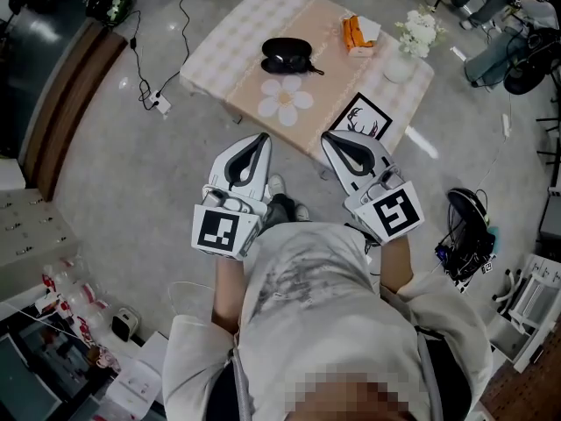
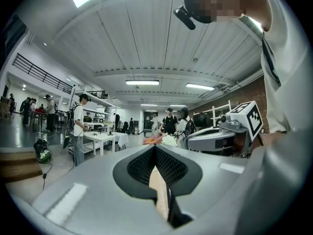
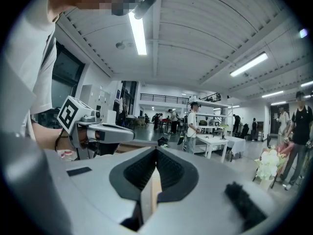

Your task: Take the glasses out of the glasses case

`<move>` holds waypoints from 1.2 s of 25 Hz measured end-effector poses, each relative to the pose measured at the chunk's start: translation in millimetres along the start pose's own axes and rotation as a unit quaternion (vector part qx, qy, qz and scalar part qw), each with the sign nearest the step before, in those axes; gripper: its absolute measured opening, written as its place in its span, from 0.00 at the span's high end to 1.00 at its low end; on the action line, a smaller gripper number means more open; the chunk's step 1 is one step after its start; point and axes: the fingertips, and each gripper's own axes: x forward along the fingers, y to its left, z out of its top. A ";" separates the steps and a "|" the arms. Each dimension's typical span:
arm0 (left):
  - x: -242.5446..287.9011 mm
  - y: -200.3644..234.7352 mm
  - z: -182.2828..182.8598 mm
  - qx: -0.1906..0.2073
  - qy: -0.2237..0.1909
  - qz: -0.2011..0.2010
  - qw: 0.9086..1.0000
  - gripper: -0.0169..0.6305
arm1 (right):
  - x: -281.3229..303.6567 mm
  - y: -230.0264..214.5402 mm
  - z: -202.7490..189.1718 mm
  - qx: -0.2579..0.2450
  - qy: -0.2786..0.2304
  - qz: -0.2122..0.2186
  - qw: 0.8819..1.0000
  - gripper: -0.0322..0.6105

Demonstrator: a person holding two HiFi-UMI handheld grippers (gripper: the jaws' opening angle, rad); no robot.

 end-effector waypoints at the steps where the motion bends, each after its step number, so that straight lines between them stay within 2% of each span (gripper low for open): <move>1: 3.4 3.3 -0.2 -0.001 0.002 -0.001 1.000 0.96 | 3.8 -3.3 0.1 0.001 0.000 0.000 1.000 0.92; 12: 38.0 46.5 -4.3 -0.007 0.005 -0.011 1.000 0.96 | 47.0 -33.3 -3.8 0.008 0.014 -0.010 1.000 0.92; 30: 81.0 117.2 -8.1 -0.016 0.010 -0.057 0.998 0.96 | 115.9 -64.8 -3.4 0.018 0.038 -0.050 0.998 0.92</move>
